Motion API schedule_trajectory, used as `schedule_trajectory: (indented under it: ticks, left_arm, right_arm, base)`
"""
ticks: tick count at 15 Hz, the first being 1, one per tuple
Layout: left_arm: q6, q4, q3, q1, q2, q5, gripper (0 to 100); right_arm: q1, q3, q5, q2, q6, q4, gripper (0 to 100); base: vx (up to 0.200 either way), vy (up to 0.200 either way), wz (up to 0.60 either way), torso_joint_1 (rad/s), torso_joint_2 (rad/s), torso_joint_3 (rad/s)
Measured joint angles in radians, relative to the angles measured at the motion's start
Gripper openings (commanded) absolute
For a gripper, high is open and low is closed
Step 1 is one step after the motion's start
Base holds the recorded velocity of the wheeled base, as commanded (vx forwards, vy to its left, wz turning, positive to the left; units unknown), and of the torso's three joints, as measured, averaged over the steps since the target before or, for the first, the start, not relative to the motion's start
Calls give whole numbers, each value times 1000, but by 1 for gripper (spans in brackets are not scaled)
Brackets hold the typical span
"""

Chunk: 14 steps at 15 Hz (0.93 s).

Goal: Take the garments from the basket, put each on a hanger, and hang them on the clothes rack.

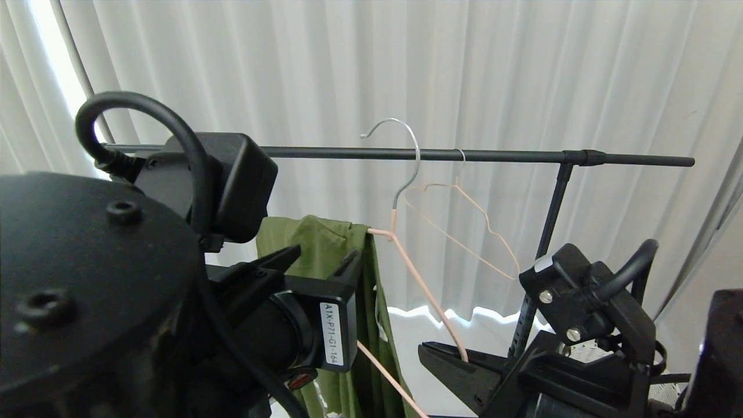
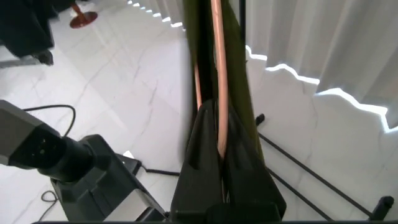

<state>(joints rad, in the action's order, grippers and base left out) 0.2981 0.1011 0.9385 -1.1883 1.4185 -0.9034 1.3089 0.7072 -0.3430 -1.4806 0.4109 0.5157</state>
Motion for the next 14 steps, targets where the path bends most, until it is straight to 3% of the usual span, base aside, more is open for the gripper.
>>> schedule_trajectory:
  ticks: [9,13,14]
  left_arm:
    - [1,0,-16,-49,-9,-32,100]
    - [-25,1,-59,-50,-50,-38,100]
    - [-65,1,-63,-50,-75,-37,100]
  right_arm:
    - [4,-67,2,37,-26,136,0]
    - [1,-174,2,110,-111,237,0]
    - [0,-207,1,130,-160,279,0]
  base:
    - [0,0,0,0,0,0]
    - [0,0,0,0,0,0]
    - [0,0,0,0,0,0]
